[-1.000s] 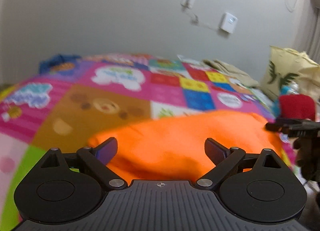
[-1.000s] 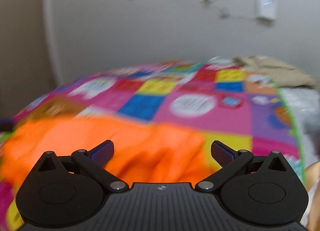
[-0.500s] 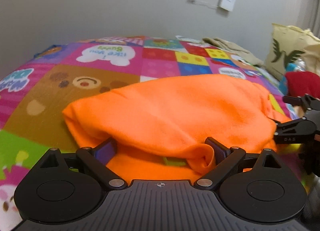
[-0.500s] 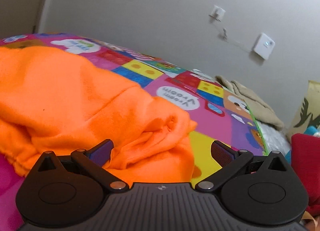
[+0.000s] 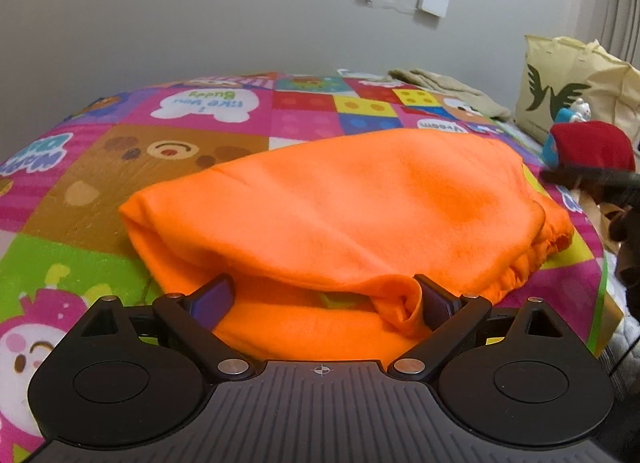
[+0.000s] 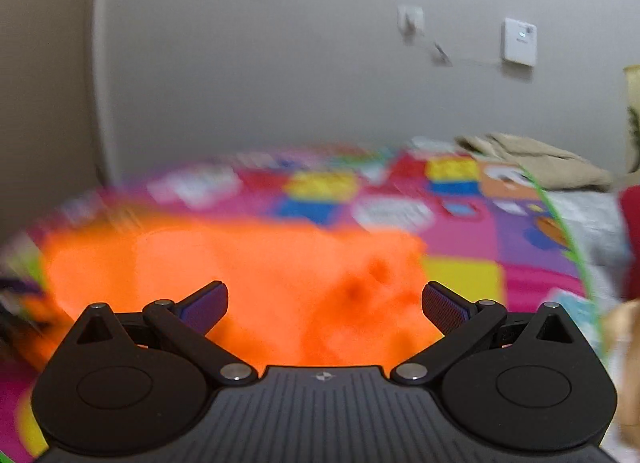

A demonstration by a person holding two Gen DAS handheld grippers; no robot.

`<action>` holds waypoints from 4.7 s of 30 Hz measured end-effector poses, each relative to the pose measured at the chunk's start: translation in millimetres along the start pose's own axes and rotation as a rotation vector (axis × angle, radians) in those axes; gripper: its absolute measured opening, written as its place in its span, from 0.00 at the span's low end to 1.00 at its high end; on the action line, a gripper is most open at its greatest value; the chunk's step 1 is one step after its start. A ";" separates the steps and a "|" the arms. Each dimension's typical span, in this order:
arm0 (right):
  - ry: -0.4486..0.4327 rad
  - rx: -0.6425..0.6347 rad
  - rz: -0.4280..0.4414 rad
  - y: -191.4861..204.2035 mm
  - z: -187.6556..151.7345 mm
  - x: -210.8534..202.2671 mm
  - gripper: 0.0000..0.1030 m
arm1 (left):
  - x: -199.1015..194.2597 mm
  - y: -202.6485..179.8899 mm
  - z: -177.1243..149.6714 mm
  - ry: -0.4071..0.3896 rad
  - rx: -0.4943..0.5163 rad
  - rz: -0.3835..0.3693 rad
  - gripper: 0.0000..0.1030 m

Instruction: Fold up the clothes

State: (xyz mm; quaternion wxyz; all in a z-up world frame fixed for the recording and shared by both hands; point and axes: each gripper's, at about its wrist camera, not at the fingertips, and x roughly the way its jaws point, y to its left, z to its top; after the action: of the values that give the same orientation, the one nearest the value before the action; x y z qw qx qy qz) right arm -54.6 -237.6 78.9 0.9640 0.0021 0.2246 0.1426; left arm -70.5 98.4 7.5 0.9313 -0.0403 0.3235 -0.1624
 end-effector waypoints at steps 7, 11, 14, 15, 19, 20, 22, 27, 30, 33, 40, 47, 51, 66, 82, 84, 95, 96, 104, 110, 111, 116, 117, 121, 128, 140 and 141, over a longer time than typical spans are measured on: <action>0.214 -0.038 0.114 40.9 -24.7 58.0 1.00 | -15.0 9.1 3.5 -0.036 -0.068 -0.047 0.95; 0.233 -0.099 0.098 49.9 -30.6 58.1 1.00 | -37.1 22.7 16.6 -0.127 -0.149 -0.120 0.95; 0.224 -0.078 0.097 49.4 -31.9 56.7 1.00 | -41.4 23.5 28.2 -0.210 -0.157 -0.152 0.95; 0.223 -0.068 0.092 50.5 -32.6 55.5 1.00 | -37.9 22.2 29.8 -0.212 -0.155 -0.162 0.95; 0.220 -0.018 0.115 44.2 -33.5 50.7 1.00 | -4.6 21.0 21.3 -0.117 -0.192 -0.180 0.95; 0.220 -0.021 0.115 44.5 -34.0 50.2 1.00 | 5.2 22.4 17.1 -0.080 -0.212 -0.168 0.96; 0.219 -0.027 0.115 45.1 -34.9 49.1 1.00 | 10.3 22.0 11.3 -0.083 -0.216 -0.157 0.96; 0.223 -0.053 0.096 50.3 -35.8 49.5 1.00 | 10.5 22.5 8.1 -0.085 -0.212 -0.163 0.98; 0.221 -0.048 0.101 48.7 -36.5 48.8 1.00 | 11.1 23.9 6.3 -0.095 -0.216 -0.176 0.99; 0.218 -0.046 0.103 47.8 -36.8 49.9 1.00 | 10.3 24.3 4.4 -0.102 -0.220 -0.178 0.99; 0.215 -0.041 0.107 46.2 -36.8 50.2 1.00 | 8.8 23.6 2.2 -0.106 -0.214 -0.175 0.99; 0.214 -0.041 0.108 45.6 -36.8 49.9 1.00 | 8.5 23.5 2.4 -0.106 -0.210 -0.174 0.99; 0.215 -0.043 0.106 46.3 -36.7 50.2 1.00 | 1.0 23.6 1.6 -0.104 -0.237 -0.160 0.99; 0.139 -0.174 -0.009 75.0 -38.6 34.8 1.00 | -17.3 32.0 -6.7 -0.066 -0.355 -0.050 0.99; 0.174 -0.515 0.331 186.3 -41.0 54.8 1.00 | -37.6 63.0 25.3 -0.154 -0.468 -0.243 0.91; 0.187 -0.434 0.308 174.5 -35.7 59.8 1.00 | -33.5 67.7 25.4 -0.133 -0.473 -0.222 0.91; 0.092 -0.456 0.260 176.5 -29.9 46.7 0.87 | 17.5 53.6 51.3 -0.038 -0.407 -0.146 0.73; 0.058 -0.509 0.235 184.3 -31.7 42.5 0.88 | 17.2 50.1 57.7 -0.050 -0.378 -0.140 0.69; 0.154 -0.507 0.215 192.9 -28.2 85.1 0.79 | -10.2 33.9 89.0 -0.113 -0.334 -0.271 0.75; 0.158 -0.378 0.263 165.3 -19.8 81.9 0.68 | -39.1 65.0 64.1 -0.151 -0.419 -0.140 0.92; 0.155 -0.379 0.265 166.0 -22.2 77.4 0.68 | -36.7 69.2 56.7 -0.125 -0.447 -0.139 0.92; 0.126 -0.497 0.252 189.2 -35.7 51.9 0.65 | -6.8 80.8 24.6 0.011 -0.598 -0.183 0.94; 0.120 -0.530 0.255 193.5 -38.0 47.9 0.64 | 1.9 80.6 21.4 0.036 -0.626 -0.200 0.94; 0.104 -0.573 0.260 200.2 -40.8 37.3 0.60 | 25.9 71.3 29.0 0.029 -0.646 -0.259 0.94; 0.050 -0.569 0.173 198.4 -31.6 42.9 0.85 | 15.5 40.9 69.5 -0.059 -0.499 -0.417 0.94; 0.074 -0.352 0.208 154.2 -11.8 49.7 0.34 | -38.4 85.8 61.3 -0.218 -0.559 -0.286 0.94; 0.077 -0.334 0.217 151.4 -11.3 48.3 0.33 | -31.7 91.2 53.0 -0.183 -0.604 -0.271 0.94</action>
State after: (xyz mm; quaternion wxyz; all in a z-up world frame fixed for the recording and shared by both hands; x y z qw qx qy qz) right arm -59.5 -79.7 58.2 0.9205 -0.1391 0.2328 0.2811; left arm -36.0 193.4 51.5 0.8726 -0.3711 0.2635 -0.1774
